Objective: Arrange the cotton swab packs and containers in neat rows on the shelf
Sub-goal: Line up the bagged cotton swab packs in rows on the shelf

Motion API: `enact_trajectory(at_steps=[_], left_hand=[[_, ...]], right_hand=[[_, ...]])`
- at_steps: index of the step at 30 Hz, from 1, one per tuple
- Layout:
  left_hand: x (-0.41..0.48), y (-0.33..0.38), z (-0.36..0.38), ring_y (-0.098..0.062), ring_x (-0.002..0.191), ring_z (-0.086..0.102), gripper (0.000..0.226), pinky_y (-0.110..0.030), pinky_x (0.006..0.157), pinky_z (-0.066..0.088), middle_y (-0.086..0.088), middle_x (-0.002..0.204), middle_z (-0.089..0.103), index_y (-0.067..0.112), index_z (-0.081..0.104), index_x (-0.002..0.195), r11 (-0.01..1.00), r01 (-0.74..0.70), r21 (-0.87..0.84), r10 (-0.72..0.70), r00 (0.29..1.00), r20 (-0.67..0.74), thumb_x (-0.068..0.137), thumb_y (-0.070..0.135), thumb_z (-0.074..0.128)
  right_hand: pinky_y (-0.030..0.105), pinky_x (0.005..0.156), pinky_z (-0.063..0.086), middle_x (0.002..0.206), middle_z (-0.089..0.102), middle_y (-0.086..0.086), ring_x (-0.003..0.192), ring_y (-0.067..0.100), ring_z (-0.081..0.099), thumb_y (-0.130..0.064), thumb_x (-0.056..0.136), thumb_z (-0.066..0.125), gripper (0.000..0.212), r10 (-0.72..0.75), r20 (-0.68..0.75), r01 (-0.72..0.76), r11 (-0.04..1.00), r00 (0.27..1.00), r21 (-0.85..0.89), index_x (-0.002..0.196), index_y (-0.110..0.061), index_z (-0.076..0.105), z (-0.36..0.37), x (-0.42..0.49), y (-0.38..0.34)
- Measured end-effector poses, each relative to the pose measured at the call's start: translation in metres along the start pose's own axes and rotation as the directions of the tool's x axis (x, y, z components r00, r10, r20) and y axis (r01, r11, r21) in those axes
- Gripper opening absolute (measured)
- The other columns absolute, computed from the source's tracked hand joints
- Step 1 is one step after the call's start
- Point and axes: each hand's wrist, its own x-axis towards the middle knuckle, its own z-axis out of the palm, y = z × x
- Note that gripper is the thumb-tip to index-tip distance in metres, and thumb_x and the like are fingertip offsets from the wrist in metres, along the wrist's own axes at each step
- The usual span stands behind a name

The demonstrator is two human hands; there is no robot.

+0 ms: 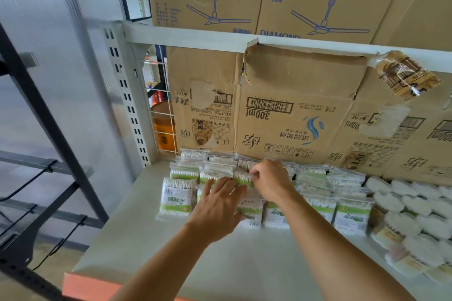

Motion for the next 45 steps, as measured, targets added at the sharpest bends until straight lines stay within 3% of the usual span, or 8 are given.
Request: enact_trajectory(at_steps=[3, 11, 17, 23, 31, 36, 42, 45], left_hand=[[0.006, 0.004, -0.006, -0.024, 0.136, 0.028, 0.066, -0.047, 0.113, 0.019, -0.002, 0.141, 0.039, 0.021, 0.04, 0.139, 1.0, 0.019, 0.015, -0.019, 0.999, 0.044, 0.083, 0.048, 0.062], [0.023, 0.0, -0.007, -0.025, 0.146, -0.009, 0.09, -0.05, 0.115, -0.005, -0.002, 0.158, 0.004, 0.023, 0.008, 0.15, 0.998, 0.04, 0.038, -0.047, 0.974, 0.222, 0.084, 0.049, 0.062], [0.025, -0.001, -0.007, -0.024, 0.143, 0.011, 0.088, -0.052, 0.116, 0.0, 0.0, 0.149, 0.024, 0.021, 0.021, 0.144, 0.998, 0.043, 0.048, -0.052, 0.981, 0.188, 0.076, 0.051, 0.069], [0.024, -0.004, -0.004, -0.024, 0.137, 0.019, 0.092, -0.053, 0.115, 0.001, 0.0, 0.145, 0.028, 0.019, 0.02, 0.145, 0.994, 0.014, 0.107, -0.032, 0.985, 0.168, 0.074, 0.055, 0.067], [0.021, -0.004, -0.007, -0.023, 0.138, 0.016, 0.079, -0.051, 0.116, -0.001, 0.0, 0.143, 0.028, 0.023, 0.03, 0.14, 0.995, 0.015, 0.103, -0.033, 0.984, 0.177, 0.077, 0.057, 0.064], [0.02, -0.003, -0.009, -0.022, 0.139, 0.014, 0.076, -0.05, 0.116, -0.001, 0.0, 0.143, 0.028, 0.024, 0.031, 0.14, 0.995, 0.032, 0.092, -0.049, 0.982, 0.181, 0.079, 0.054, 0.063], [0.02, -0.001, -0.01, -0.022, 0.139, 0.014, 0.075, -0.049, 0.117, 0.001, 0.0, 0.142, 0.029, 0.024, 0.031, 0.14, 0.996, 0.045, 0.082, -0.06, 0.981, 0.187, 0.079, 0.053, 0.064], [0.02, -0.001, -0.01, -0.022, 0.139, 0.013, 0.076, -0.048, 0.117, 0.002, 0.0, 0.143, 0.028, 0.024, 0.03, 0.141, 0.995, 0.049, 0.082, -0.064, 0.979, 0.192, 0.08, 0.054, 0.063]], right_hand=[[0.041, 0.089, 0.048, 0.098, 0.066, -0.002, 0.098, 0.02, 0.054, -0.015, 0.088, 0.062, 0.013, -0.033, 0.019, 0.032, 0.998, 0.999, 0.053, 0.089, -0.023, 0.073, -0.007, -0.003, 0.0], [0.03, 0.076, 0.048, 0.085, 0.067, -0.011, 0.081, 0.012, 0.06, -0.01, 0.086, 0.054, 0.024, -0.033, 0.127, 0.009, 0.982, 0.991, 0.189, 0.081, -0.027, 0.069, -0.024, -0.008, 0.001], [0.021, 0.052, 0.043, 0.095, 0.069, -0.005, 0.052, 0.006, 0.052, -0.003, 0.09, 0.046, 0.027, -0.005, 0.082, -0.021, 0.949, 0.997, 0.314, 0.091, -0.024, 0.062, -0.024, -0.005, 0.004], [0.025, 0.076, 0.048, 0.124, 0.062, 0.003, 0.09, 0.016, 0.063, -0.003, 0.093, 0.048, 0.035, 0.011, -0.034, -0.005, 0.987, 0.999, 0.159, 0.125, -0.013, 0.06, -0.018, 0.007, -0.001], [0.039, 0.067, 0.056, 0.083, 0.063, 0.008, 0.075, 0.025, 0.062, -0.004, 0.089, 0.054, 0.01, 0.092, 0.015, -0.092, 0.996, 0.996, -0.012, 0.086, -0.008, 0.063, 0.0, 0.023, -0.002], [0.029, 0.056, 0.041, 0.078, 0.061, 0.006, 0.07, 0.025, 0.06, -0.007, 0.091, 0.055, 0.011, 0.124, 0.038, -0.12, 0.987, 0.992, -0.108, 0.083, -0.009, 0.063, 0.004, 0.027, -0.006], [0.036, 0.075, 0.052, 0.107, 0.061, 0.005, 0.096, 0.025, 0.062, 0.004, 0.085, 0.058, 0.023, 0.057, 0.038, -0.049, 0.984, 0.998, -0.173, 0.102, -0.009, 0.068, 0.005, 0.029, -0.011], [0.035, 0.067, 0.052, 0.092, 0.066, 0.006, 0.08, 0.024, 0.063, 0.004, 0.086, 0.057, 0.02, 0.034, 0.07, -0.02, 0.981, 0.997, -0.192, 0.093, -0.012, 0.069, 0.007, 0.031, -0.01]])
